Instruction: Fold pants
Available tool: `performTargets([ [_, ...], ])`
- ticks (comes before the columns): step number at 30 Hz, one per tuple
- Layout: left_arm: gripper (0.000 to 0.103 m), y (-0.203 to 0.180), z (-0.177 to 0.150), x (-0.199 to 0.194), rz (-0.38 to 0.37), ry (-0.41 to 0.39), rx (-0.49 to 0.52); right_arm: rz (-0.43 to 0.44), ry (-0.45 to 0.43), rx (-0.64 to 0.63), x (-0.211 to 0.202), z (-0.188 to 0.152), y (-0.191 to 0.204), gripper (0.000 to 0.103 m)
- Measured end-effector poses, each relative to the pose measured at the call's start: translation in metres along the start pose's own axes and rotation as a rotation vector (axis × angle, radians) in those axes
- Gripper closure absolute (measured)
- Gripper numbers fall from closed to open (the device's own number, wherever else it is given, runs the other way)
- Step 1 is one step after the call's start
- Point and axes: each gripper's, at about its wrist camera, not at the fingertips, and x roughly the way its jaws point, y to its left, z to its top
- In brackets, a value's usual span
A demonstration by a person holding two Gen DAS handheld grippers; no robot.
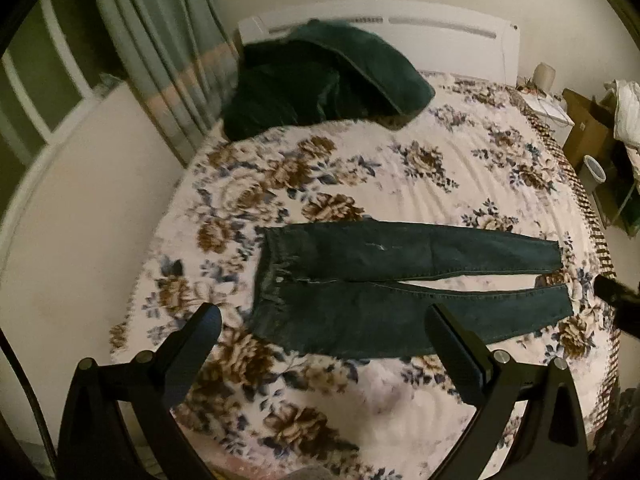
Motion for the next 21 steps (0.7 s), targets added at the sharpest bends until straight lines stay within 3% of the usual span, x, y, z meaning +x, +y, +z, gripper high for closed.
performTargets([
  [10, 0.000, -0.029, 0.047, 0.148, -0.039, 0.036, 0.010, -0.068, 0.087, -0.124, 0.199, 0.071, 0.042, 0.000],
  [21, 0.000, -0.091, 0.067, 0.261, 0.052, 0.098, 0.128, -0.047, 0.246, -0.230, 0.386, 0.119, 0.025, 0.000],
])
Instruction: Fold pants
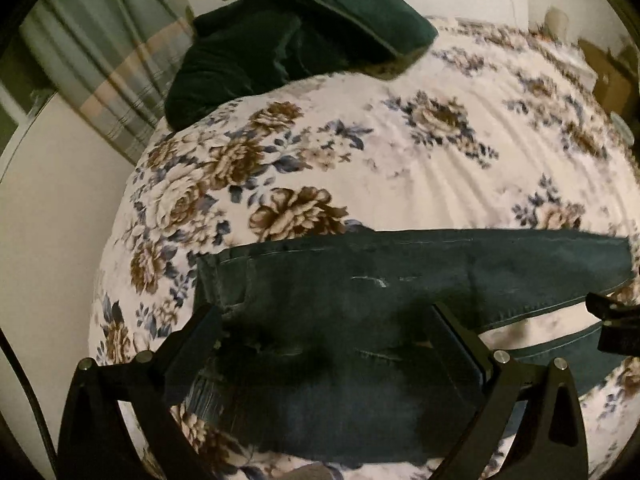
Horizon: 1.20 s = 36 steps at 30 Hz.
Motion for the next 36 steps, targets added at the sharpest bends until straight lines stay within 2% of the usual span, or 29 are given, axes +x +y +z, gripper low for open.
performTargets([
  [5, 0.000, -0.038, 0.010, 0.046, -0.011, 0.012, 0.084, -0.009, 0.043, -0.085, 0.073, 0.023, 0.003, 0.000],
  [11, 0.000, -0.077, 0.016, 0.124, -0.018, 0.076, 0.209, -0.021, 0.135, -0.146, 0.153, 0.046, 0.004, 0.000],
  [13, 0.000, -0.086, 0.019, 0.145, 0.009, 0.078, 0.275, -0.031, 0.159, -0.162, 0.170, 0.050, 0.003, 0.000],
  [15, 0.000, -0.093, 0.025, 0.159, 0.024, 0.065, 0.342, -0.084, 0.172, -0.195, 0.188, 0.061, 0.001, 0.000],
  [19, 0.000, -0.112, 0.042, 0.184, 0.001, 0.084, 0.453, -0.126, 0.201, -0.256, 0.217, 0.079, -0.004, 0.000],
  [22, 0.002, -0.133, 0.047, 0.206, -0.045, 0.150, 0.566, -0.117, 0.238, -0.324, 0.233, 0.087, -0.002, 0.000],
  [25, 0.004, -0.149, 0.042, 0.231, -0.094, 0.262, 0.633, -0.112, 0.266, -0.402, 0.246, 0.093, 0.002, 0.000],
  [27, 0.005, -0.153, 0.042, 0.243, -0.116, 0.300, 0.648, -0.103, 0.282, -0.435, 0.253, 0.098, 0.003, 0.000],
  [30, 0.006, -0.149, 0.049, 0.258, -0.199, 0.389, 0.634, -0.066, 0.311, -0.453, 0.265, 0.105, 0.000, 0.000],
  [33, 0.019, -0.151, 0.048, 0.265, -0.263, 0.409, 0.669, -0.027, 0.322, -0.460, 0.276, 0.113, -0.006, 0.000],
  [34, 0.026, -0.155, 0.046, 0.264, -0.271, 0.407, 0.692, -0.018, 0.318, -0.462, 0.277, 0.113, -0.006, 0.002],
  [35, 0.035, -0.158, 0.046, 0.262, -0.272, 0.407, 0.709, -0.003, 0.312, -0.469, 0.278, 0.113, -0.006, 0.009],
  [36, 0.040, -0.162, 0.045, 0.259, -0.271, 0.408, 0.727, 0.004, 0.303, -0.473, 0.276, 0.114, -0.004, 0.017],
])
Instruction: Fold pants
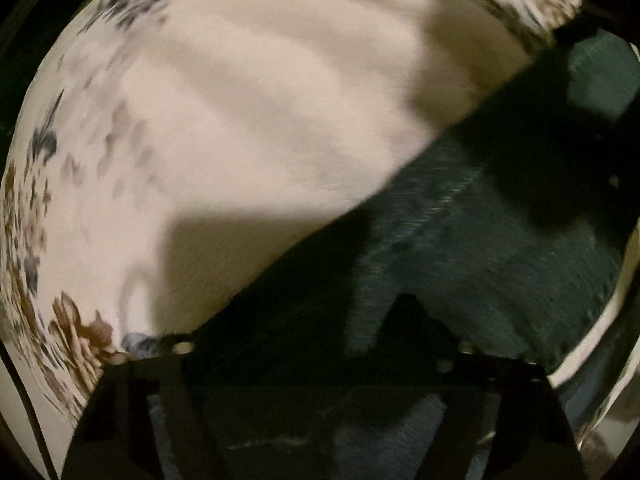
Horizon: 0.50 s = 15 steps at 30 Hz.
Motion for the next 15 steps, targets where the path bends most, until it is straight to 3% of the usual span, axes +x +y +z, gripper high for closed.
performTargets([
  [1, 0.049, -0.006, 0.002, -0.003, 0.014, 0.004, 0.025, -0.004, -0.006, -0.002, -0.002, 0.000, 0.001, 0.020],
  [3, 0.063, -0.014, 0.005, -0.007, 0.048, 0.008, 0.052, 0.005, -0.013, -0.009, -0.012, -0.001, 0.004, 0.039],
  [4, 0.074, -0.019, 0.005, -0.009, 0.070, 0.006, 0.058, -0.004, -0.019, -0.012, -0.016, -0.003, 0.010, 0.053],
  [6, 0.083, -0.024, 0.006, -0.013, 0.115, -0.002, 0.053, -0.044, -0.031, -0.011, -0.027, -0.006, 0.014, 0.078],
  [8, 0.091, -0.023, 0.005, -0.014, 0.125, 0.015, -0.003, -0.057, -0.050, 0.002, -0.036, -0.013, 0.014, 0.084],
  [15, 0.094, -0.015, -0.022, -0.050, 0.090, -0.093, -0.141, 0.014, -0.141, 0.074, -0.067, -0.043, 0.000, 0.093],
])
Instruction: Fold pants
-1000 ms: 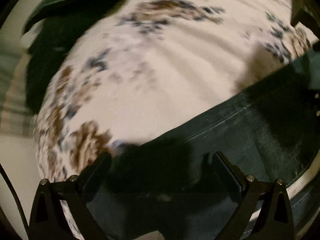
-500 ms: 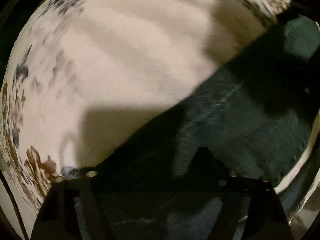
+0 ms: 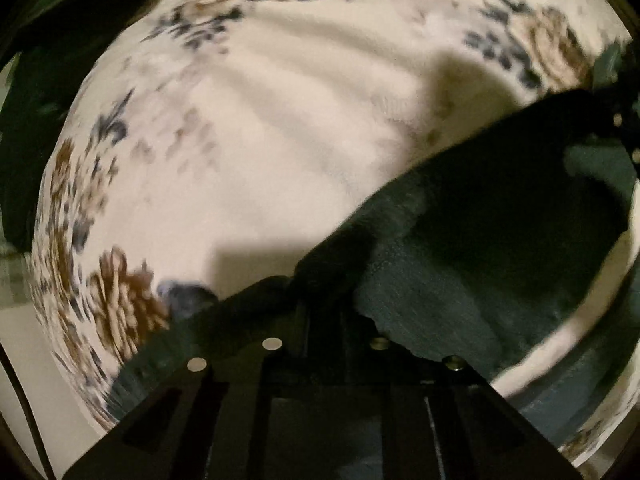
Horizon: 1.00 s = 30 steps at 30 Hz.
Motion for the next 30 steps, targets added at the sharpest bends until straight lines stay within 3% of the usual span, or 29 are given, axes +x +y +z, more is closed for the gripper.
performTargets([
  [4, 0.095, 0.015, -0.048, -0.047, -0.089, -0.093, -0.113, 0.060, -0.060, 0.048, -0.027, -0.029, -0.002, 0.093],
  [9, 0.095, -0.022, -0.103, -0.083, -0.194, -0.175, -0.241, 0.134, -0.131, 0.096, -0.070, -0.101, 0.042, 0.094],
  [12, 0.095, -0.051, -0.144, -0.089, -0.274, -0.160, -0.316, 0.161, -0.136, 0.120, -0.079, -0.149, 0.089, 0.094],
  [14, 0.095, -0.076, -0.176, -0.078, -0.324, -0.110, -0.358, 0.170, -0.105, 0.129, -0.073, -0.190, 0.119, 0.094],
  [16, 0.095, -0.096, -0.197, -0.063, -0.353, -0.055, -0.371, 0.173, -0.074, 0.147, -0.054, -0.217, 0.136, 0.094],
  [18, 0.095, -0.105, -0.212, -0.042, -0.356, -0.010, -0.422, 0.235, -0.021, 0.217, -0.021, -0.242, 0.140, 0.093],
  [21, 0.091, -0.104, -0.220, -0.035, -0.343, 0.013, -0.490, 0.293, 0.009, 0.315, 0.008, -0.265, 0.149, 0.091],
  [25, 0.085, -0.088, -0.238, -0.056, -0.434, -0.027, -0.715, 0.321, 0.005, 0.418, 0.007, -0.266, 0.142, 0.086],
  [26, 0.081, -0.084, -0.243, -0.066, -0.447, -0.066, -0.752, 0.367, -0.003, 0.457, 0.002, -0.269, 0.138, 0.077],
  [27, 0.068, -0.082, -0.248, -0.076, -0.438, -0.096, -0.777, 0.413, -0.018, 0.485, -0.002, -0.272, 0.135, 0.059],
  [28, 0.049, -0.077, -0.255, -0.086, -0.420, -0.127, -0.807, 0.458, -0.037, 0.510, -0.007, -0.277, 0.133, 0.049],
  [29, 0.038, -0.072, -0.259, -0.094, -0.417, -0.152, -0.836, 0.504, -0.054, 0.537, -0.014, -0.282, 0.131, 0.023],
  [30, 0.024, -0.066, -0.263, -0.102, -0.417, -0.182, -0.867, 0.524, -0.063, 0.551, -0.016, -0.285, 0.129, 0.005],
])
